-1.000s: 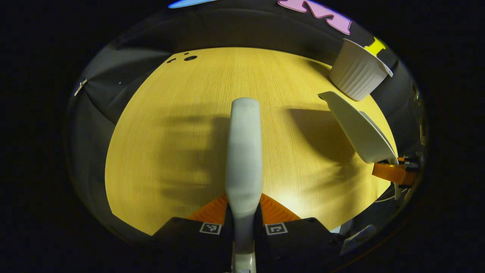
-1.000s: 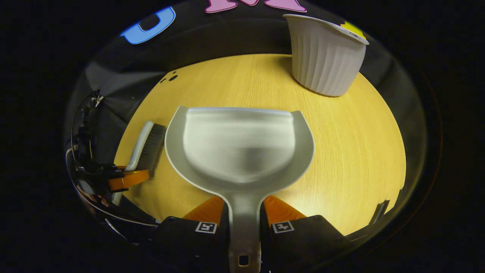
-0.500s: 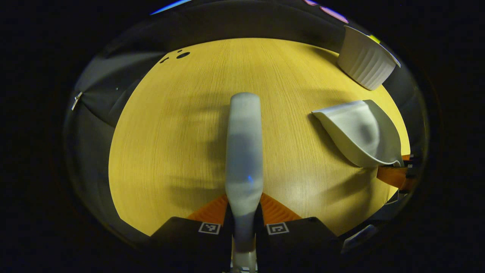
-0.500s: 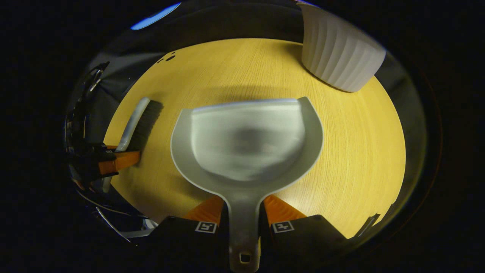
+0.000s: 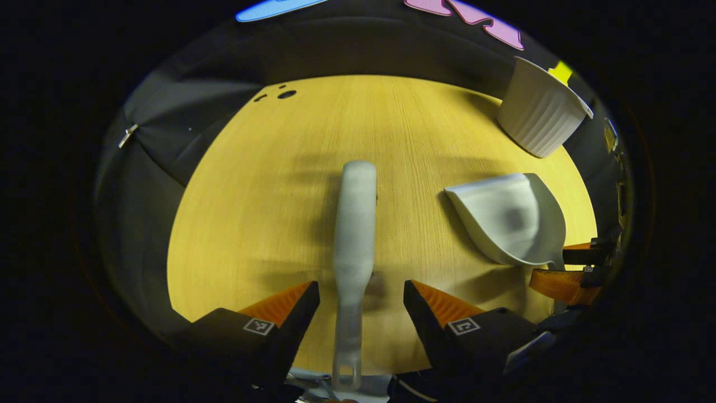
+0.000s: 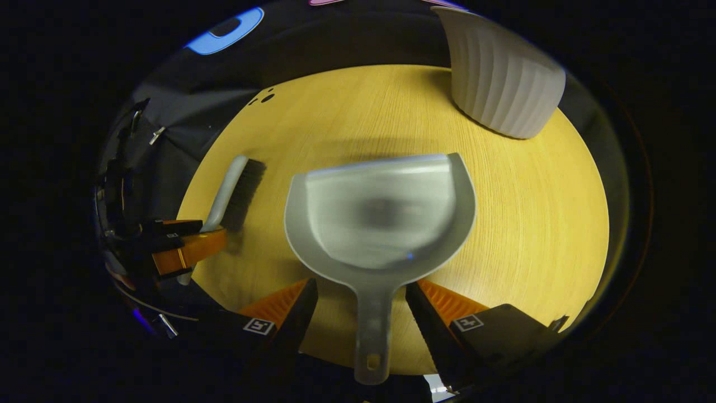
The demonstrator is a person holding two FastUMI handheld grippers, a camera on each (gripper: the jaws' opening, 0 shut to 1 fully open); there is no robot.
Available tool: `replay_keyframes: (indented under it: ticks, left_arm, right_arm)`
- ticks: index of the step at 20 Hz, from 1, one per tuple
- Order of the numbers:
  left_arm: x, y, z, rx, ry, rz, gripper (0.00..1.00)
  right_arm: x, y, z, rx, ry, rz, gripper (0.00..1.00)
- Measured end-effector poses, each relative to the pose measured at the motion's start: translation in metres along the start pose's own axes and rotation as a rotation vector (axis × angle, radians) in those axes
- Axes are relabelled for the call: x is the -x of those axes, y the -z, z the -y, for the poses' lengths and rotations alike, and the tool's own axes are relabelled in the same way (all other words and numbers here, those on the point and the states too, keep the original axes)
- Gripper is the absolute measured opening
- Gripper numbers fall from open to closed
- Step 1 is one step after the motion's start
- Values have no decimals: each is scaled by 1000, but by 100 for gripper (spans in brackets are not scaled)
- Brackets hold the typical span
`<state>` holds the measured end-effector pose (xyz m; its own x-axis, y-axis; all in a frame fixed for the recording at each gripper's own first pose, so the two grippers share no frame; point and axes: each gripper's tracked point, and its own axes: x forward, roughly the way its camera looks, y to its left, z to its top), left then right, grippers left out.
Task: Pick up the small broom and dustpan from the desktop, sweep the trash into the dustpan with the broom, and then empty the trash into the garbage bin.
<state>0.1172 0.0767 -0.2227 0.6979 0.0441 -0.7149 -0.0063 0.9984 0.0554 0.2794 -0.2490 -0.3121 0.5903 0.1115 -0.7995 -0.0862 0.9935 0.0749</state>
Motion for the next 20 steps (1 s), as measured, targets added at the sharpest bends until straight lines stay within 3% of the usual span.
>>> replay_keyframes:
  ticks: [4,7,11,15,18,20]
  left_arm:
    - [49,-14,15,109,57,96,98]
    - [89,-43,7,162,18,287,97]
    - [158,-83,-7,125,-67,591,96]
    - [220,-92,-9,92,-54,803,96]
    - [245,-78,9,57,-29,866,96]
    - [256,-60,18,40,4,891,95]
  right_arm:
    - [56,-41,5,65,44,198,99]
    - [98,-85,0,106,74,396,99]
    - [147,-115,-24,107,74,597,99]
    - [198,-129,-47,140,99,780,99]
    - [226,-114,-65,171,107,831,98]
    - [237,-95,-60,148,169,852,99]
